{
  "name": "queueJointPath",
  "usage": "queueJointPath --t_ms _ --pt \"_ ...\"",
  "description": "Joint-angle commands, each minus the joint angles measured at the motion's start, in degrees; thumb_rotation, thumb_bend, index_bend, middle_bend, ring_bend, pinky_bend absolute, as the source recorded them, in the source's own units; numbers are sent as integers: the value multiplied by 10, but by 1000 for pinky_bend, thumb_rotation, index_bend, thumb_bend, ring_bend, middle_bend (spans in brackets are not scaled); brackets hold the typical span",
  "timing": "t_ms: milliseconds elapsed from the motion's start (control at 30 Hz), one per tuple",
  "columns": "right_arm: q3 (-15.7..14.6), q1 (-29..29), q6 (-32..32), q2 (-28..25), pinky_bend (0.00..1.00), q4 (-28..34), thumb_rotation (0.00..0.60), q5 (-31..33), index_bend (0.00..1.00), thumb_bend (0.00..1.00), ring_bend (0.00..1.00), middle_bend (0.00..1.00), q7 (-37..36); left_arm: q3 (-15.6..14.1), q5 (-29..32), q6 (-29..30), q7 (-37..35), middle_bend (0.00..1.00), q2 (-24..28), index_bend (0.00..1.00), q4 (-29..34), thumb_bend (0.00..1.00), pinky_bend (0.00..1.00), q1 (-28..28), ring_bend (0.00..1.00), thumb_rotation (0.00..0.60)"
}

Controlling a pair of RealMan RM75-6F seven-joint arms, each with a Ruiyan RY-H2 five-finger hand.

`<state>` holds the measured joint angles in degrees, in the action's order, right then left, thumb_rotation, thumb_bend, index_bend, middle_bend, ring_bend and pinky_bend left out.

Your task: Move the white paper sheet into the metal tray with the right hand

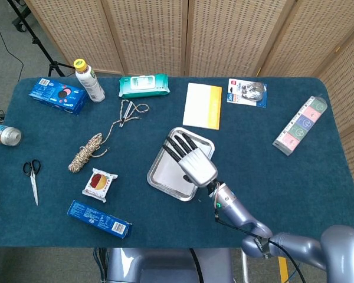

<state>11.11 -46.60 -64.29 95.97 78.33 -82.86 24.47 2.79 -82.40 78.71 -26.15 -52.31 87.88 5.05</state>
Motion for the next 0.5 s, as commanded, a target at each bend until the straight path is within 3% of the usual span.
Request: queueJointPath --t_ms 33,233,500 --pt "1 25 -43 -52 47 37 600 -23 50 0 0 0 -1 1 1 3 3 0 -2 0 0 0 0 -1 0 600" --pt "-17 94 -126 -135 22 66 600 -43 50 0 0 0 -37 4 5 16 21 0 -9 0 3 0 0 -6 0 600" --pt "-37 203 -218 -214 0 59 600 -13 50 0 0 0 -155 9 16 35 64 0 -23 0 13 0 0 -14 0 600"
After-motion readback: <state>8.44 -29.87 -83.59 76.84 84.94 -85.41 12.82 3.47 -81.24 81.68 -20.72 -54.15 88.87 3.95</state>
